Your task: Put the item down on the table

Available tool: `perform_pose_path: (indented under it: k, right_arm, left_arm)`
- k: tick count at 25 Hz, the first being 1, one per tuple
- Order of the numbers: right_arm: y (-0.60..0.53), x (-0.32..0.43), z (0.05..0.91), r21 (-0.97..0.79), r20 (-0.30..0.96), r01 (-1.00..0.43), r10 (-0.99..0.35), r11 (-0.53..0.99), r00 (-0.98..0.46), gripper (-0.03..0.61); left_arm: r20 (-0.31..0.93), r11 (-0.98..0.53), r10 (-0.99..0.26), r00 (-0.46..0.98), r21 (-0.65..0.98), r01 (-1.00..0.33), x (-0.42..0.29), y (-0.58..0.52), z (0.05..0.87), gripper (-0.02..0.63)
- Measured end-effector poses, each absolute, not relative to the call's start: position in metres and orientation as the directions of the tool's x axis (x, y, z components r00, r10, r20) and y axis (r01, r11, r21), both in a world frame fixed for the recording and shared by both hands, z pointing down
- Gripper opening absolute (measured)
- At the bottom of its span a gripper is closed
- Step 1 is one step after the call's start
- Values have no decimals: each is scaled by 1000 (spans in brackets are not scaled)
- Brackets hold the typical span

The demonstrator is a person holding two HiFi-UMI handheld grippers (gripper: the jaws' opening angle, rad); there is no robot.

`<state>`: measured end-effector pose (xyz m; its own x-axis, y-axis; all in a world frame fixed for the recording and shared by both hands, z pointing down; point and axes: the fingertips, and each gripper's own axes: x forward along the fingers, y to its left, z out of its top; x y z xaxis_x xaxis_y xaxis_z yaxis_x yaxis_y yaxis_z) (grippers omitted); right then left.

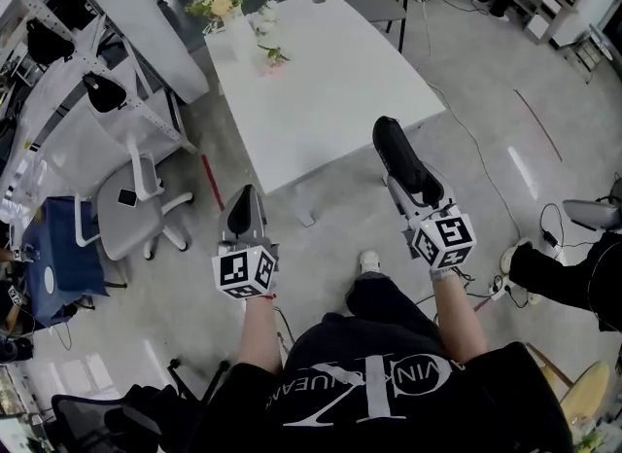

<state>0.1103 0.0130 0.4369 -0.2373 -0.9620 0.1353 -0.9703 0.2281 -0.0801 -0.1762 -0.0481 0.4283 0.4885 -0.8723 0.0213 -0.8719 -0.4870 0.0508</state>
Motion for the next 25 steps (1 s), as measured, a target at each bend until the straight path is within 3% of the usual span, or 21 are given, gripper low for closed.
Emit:
perform_pose_path:
  k: [13,25]
  right_arm:
    - [-100,147,453,-83,190,-938,-918,337,-347,265]
    - [-171,129,470,-79,244,-863,-829,499,-502,265]
  left_arm:
    - [54,-402,-912,406,73,-913,-134,-136,440,9]
    - [86,-290,-951,297,81,-954,-132,-170,451,9]
